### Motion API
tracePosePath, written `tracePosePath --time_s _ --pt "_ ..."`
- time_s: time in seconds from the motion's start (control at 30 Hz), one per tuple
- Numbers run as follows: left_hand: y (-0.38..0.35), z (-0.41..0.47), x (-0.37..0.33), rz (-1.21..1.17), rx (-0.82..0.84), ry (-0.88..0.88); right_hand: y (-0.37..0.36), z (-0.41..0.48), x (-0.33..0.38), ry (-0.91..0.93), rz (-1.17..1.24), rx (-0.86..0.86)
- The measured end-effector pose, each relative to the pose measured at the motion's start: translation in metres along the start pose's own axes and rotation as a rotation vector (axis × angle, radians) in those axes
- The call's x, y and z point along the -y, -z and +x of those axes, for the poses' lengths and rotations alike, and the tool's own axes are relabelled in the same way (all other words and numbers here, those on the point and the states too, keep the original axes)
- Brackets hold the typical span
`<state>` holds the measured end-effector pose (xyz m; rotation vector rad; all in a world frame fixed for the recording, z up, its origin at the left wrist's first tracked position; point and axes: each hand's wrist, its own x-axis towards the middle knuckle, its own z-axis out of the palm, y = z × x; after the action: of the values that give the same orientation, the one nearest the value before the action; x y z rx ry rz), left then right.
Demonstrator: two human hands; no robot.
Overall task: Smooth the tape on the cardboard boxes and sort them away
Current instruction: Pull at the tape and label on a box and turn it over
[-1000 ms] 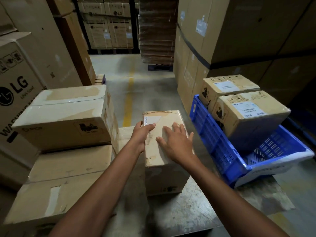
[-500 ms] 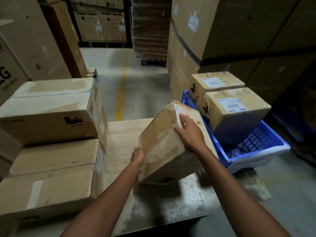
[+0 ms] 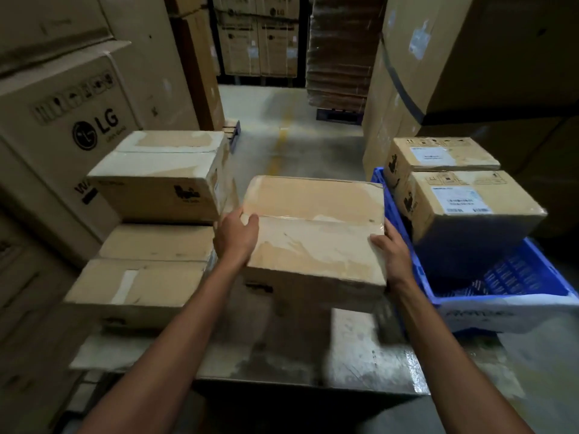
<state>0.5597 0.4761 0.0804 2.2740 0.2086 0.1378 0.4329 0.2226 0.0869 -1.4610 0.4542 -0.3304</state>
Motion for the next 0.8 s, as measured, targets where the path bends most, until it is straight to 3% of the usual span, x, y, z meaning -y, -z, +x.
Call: tracePosePath --time_s 0.13,0.43,0.8 --pt "0.056 0.001 0.009 0.077 -0.114 -0.038 -0.038 -0.008 0.007 -0.003 0.108 0.092" --pt "0.166 0.023 0.067 0.065 -0.232 0.057 -0.151 -0.038 0.005 -0.052 0.250 0.192" --pt "0.258 0.097 0.168 0.153 -0.276 0.093 -0.317 -0.063 -0.029 -0.157 0.196 0.176"
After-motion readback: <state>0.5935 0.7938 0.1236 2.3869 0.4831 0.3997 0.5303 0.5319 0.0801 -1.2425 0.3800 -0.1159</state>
